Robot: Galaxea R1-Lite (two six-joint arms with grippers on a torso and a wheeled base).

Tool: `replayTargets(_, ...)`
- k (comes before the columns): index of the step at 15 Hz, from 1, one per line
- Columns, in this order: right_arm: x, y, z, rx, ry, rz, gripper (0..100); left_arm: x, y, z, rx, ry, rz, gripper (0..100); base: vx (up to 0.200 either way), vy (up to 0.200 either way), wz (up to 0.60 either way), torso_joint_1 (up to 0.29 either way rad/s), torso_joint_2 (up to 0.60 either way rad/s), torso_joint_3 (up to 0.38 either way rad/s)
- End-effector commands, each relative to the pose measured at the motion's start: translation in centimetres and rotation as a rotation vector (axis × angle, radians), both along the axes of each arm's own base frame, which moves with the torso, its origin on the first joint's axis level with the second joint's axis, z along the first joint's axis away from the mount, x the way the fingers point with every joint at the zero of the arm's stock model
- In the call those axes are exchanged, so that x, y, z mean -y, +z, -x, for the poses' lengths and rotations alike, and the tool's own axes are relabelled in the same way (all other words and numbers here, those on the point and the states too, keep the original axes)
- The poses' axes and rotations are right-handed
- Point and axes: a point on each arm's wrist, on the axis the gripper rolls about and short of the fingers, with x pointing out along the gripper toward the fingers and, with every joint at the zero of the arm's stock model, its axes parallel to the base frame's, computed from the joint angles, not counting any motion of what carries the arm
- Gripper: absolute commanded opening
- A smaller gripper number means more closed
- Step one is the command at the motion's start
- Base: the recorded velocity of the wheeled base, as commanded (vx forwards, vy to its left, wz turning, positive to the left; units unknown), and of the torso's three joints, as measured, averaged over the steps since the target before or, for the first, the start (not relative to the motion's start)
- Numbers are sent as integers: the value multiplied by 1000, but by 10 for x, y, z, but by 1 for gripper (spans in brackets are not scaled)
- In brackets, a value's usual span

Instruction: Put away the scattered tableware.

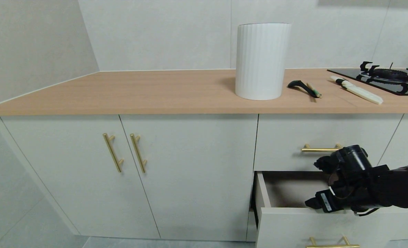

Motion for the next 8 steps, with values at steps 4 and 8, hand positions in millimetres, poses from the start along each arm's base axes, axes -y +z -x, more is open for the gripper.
replayTargets(4,3,17,17,-66,57,49,100,0,0,0,0,1,0,100,0,0,0,0,0,0)
replayTargets(8,4,14,27,-176,117,101,100,0,0,0,0,1,0,100,0,0,0,0,0,0)
